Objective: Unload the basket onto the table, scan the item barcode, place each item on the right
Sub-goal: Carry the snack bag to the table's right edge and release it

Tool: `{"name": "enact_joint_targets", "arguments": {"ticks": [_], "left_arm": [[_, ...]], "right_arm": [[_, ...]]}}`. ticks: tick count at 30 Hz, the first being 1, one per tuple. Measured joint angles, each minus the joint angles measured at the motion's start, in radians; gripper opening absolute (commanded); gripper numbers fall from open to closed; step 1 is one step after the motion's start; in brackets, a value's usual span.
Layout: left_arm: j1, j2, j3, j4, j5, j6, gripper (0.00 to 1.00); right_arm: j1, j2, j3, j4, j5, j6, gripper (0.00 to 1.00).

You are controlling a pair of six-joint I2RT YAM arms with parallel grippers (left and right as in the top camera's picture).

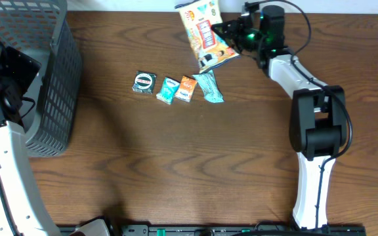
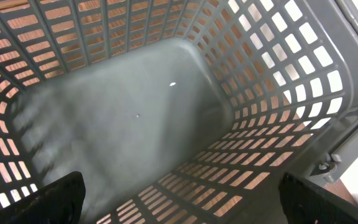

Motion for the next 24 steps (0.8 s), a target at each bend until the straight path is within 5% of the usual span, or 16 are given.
{"name": "enact_joint_targets", "arguments": {"ticks": [6, 13, 22, 24], "left_arm": [[0.000, 0.000, 0.000, 0.000, 0.000, 0.000, 0.98], [0.000, 0.000, 0.000, 0.000, 0.000, 0.000, 0.98], [0.000, 0.000, 0.000, 0.000, 0.000, 0.000, 0.98], [0.000, 0.000, 0.000, 0.000, 0.000, 0.000, 0.98]], "right_arm": [[-0.101, -0.030, 0.000, -0.095, -0.010, -0.043, 0.01], [-0.292, -0.209, 0.002, -0.513, 0.059, -0.235, 0.01], [-0.586, -0.357, 0.015, -0.946, 0.415, -0.538, 0.01], [-0.641, -0.349, 0.015, -0.995, 0.480, -0.598, 0.12]]}}
